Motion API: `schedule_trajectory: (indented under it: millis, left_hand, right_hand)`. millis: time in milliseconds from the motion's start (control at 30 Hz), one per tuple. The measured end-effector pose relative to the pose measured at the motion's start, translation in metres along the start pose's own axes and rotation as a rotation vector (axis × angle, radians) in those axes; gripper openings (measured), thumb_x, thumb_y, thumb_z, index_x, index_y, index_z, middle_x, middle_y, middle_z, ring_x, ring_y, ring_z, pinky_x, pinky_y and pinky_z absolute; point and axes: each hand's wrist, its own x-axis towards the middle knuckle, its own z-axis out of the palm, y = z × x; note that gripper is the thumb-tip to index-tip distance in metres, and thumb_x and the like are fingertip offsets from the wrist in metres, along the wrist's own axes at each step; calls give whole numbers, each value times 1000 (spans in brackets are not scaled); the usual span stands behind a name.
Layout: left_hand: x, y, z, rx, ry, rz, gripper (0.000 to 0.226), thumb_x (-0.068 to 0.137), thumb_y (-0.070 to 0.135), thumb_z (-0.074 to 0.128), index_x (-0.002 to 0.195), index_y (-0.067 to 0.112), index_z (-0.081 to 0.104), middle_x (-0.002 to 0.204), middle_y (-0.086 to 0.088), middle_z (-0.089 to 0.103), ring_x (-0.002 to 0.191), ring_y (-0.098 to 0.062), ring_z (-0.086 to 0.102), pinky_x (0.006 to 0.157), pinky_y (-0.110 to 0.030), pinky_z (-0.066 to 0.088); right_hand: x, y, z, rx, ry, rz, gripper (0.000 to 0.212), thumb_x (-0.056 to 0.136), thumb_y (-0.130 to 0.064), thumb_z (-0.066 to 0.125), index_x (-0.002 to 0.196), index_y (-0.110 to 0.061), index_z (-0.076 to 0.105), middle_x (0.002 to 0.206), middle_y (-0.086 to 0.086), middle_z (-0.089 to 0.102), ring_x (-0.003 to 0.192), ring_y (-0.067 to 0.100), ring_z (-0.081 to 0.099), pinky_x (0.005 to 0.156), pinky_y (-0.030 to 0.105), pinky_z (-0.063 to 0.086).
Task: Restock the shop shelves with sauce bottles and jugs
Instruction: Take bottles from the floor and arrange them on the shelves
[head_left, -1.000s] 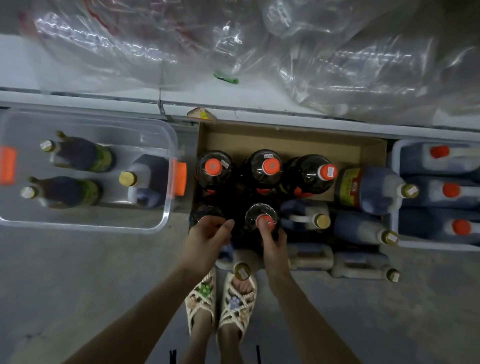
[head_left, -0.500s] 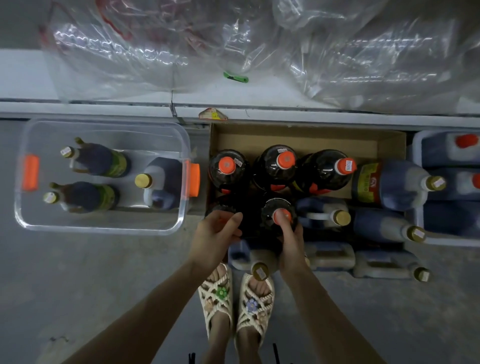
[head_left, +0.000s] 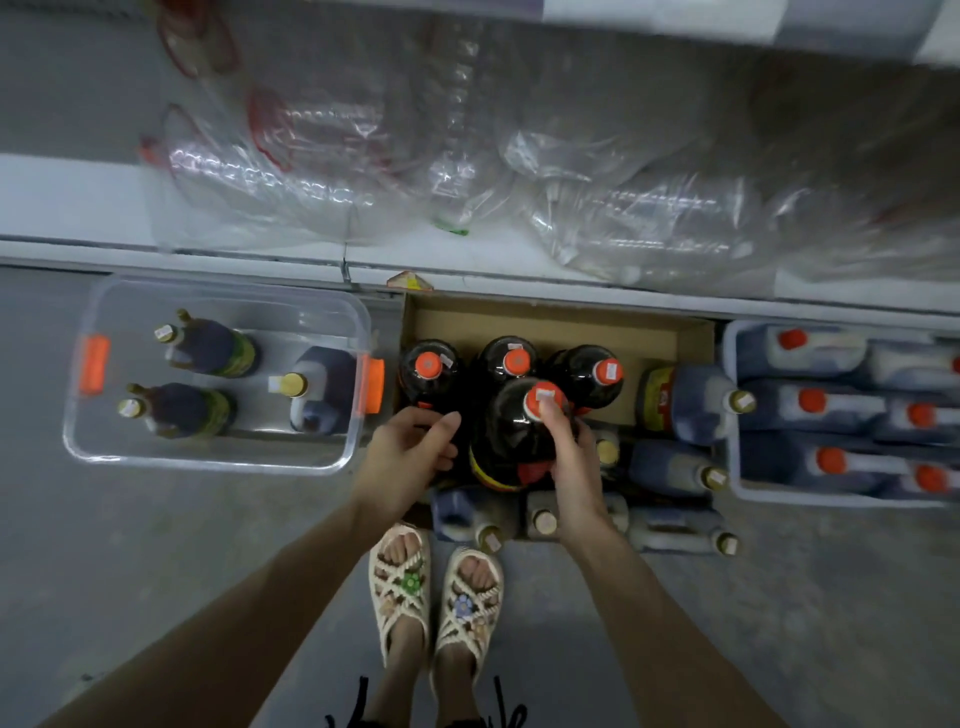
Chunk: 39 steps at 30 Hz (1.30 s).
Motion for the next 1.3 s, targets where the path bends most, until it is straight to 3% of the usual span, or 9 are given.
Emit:
schedule_trajectory:
  millis: [267,467,533,633,733,867,1033,1133,1300]
  left_hand:
    - [-63,107,-9,-14,-44,100,23,92,30,60,97,8,61,77,-8,66,71,-19,61,75,-37,48]
    - [-144,208,-18,21,-169,232,20,88,30,65,98,14,59,79,-4,64,73,-18,59,64,-24,46]
    - [-175,245,-22,91,-229,269,32,85,32,70,109,17,56,90,-5,66,76,-14,62,62,-18,49]
    - [-219,304,-29,233,-295,360,73,67,51,80,127,26,47,110,-1,65,97,-12,65,80,-25,52]
    - [-257,362,-36,258,-334,465,95,49,52,85,133,33,44,123,-1,60,105,-13,65,90,-33,53]
    - [-301,430,-43,225,-345,632,92,50,38,89,131,28,46,127,6,57,114,-8,59,96,-29,49]
    - [-345,501,-58,200,-357,796,68,55,14,89,115,26,61,109,10,71,106,-6,64,83,-19,52]
    - [-355,525,-74,158,-283,865,66,55,10,88,115,20,62,108,6,72,104,-9,66,82,-21,53]
    - [-348,557,-99,112,-168,921,66,53,5,89,111,21,63,105,6,73,100,-6,67,80,-21,51]
  right_hand:
    - [-89,-123,-1,-157,-64,-129,42,75,-33,79,110,-18,64,101,2,73,89,12,68,72,24,51]
    - [-182,-238,-2,-186,-69,-317,48,67,-33,84,106,-14,64,93,1,72,83,13,68,69,23,52]
    - [-219,-282,2,-209,-94,-383,44,64,-36,86,97,-15,67,96,6,73,86,17,69,80,31,55]
    - [-284,-348,9,-249,-206,-495,26,70,-32,83,85,-16,68,88,3,74,87,18,70,89,36,55]
    - [-346,-410,13,-304,-284,-605,40,62,-45,83,87,-16,70,87,1,74,89,18,70,91,37,54]
    - [-415,-474,25,-278,-391,-704,76,35,-58,83,91,-7,74,88,7,76,87,23,72,92,42,54]
    - [-473,-529,49,-239,-504,-831,61,42,-51,80,82,-5,73,85,12,75,81,23,72,85,40,55]
    - [-490,-549,66,-224,-554,-882,60,41,-51,81,81,-8,75,89,10,75,87,23,72,84,38,56]
    - [-499,-572,94,-305,-581,-993,37,62,-46,78,84,-16,75,88,2,76,81,12,71,64,24,50]
